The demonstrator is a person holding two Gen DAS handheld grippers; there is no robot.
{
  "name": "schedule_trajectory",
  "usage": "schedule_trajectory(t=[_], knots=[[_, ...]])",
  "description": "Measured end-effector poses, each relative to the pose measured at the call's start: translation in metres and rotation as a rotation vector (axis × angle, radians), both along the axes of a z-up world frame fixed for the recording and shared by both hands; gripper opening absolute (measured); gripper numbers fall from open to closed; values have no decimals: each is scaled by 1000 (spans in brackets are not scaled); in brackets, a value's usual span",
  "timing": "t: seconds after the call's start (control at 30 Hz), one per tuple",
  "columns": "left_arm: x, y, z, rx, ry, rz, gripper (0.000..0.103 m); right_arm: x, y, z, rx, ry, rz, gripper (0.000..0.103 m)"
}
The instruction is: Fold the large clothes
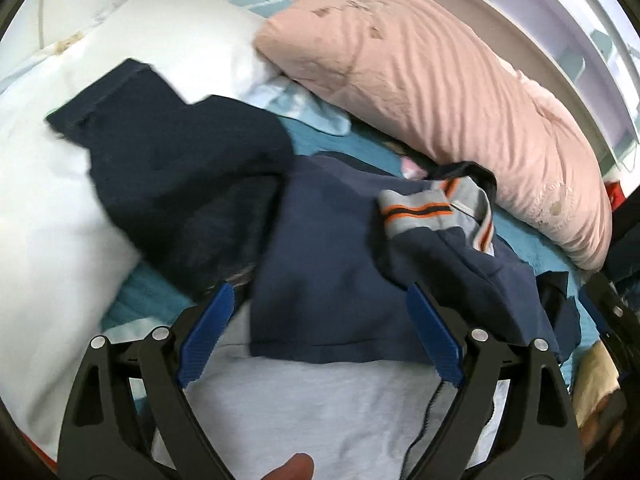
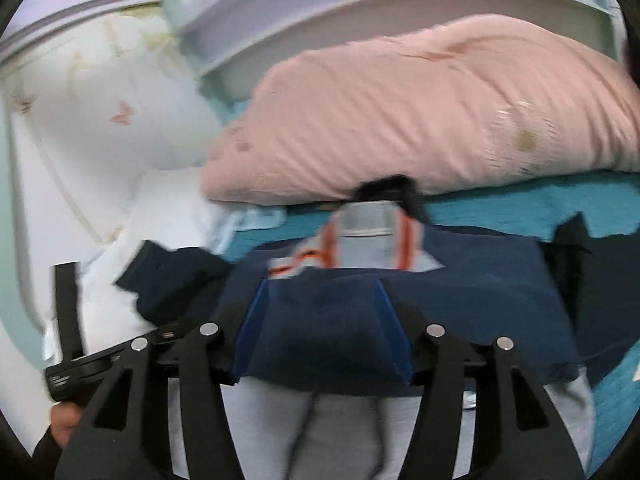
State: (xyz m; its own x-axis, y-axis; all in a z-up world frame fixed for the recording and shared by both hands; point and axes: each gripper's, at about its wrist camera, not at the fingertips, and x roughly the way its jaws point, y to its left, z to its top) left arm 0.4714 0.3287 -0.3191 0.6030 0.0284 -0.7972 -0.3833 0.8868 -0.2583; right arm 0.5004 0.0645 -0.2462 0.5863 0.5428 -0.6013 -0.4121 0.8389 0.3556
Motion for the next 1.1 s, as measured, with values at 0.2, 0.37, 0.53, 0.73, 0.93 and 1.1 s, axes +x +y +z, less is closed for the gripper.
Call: schedule_trajectory(t=[0.2, 0.37, 0.53, 0.73, 0.93, 1.1], knots=[[8, -7, -9, -18, 43, 2, 89, 56, 41, -30, 18, 126, 123, 52], [-4, 13, -1, 17, 41, 67, 89, 75, 89, -70, 54, 309, 225, 52], [-28, 42, 21, 98, -3, 177, 90, 35, 123, -76, 103, 355, 427, 54], [-40, 54, 32, 161, 25, 198, 90, -1, 134, -67, -57, 252, 459, 54], [-24, 55, 3, -13, 92, 140, 90, -4, 79, -44, -54, 144, 333, 54], [5, 37, -33, -129, 169, 82, 90, 28, 6, -38, -106, 133, 187, 54]])
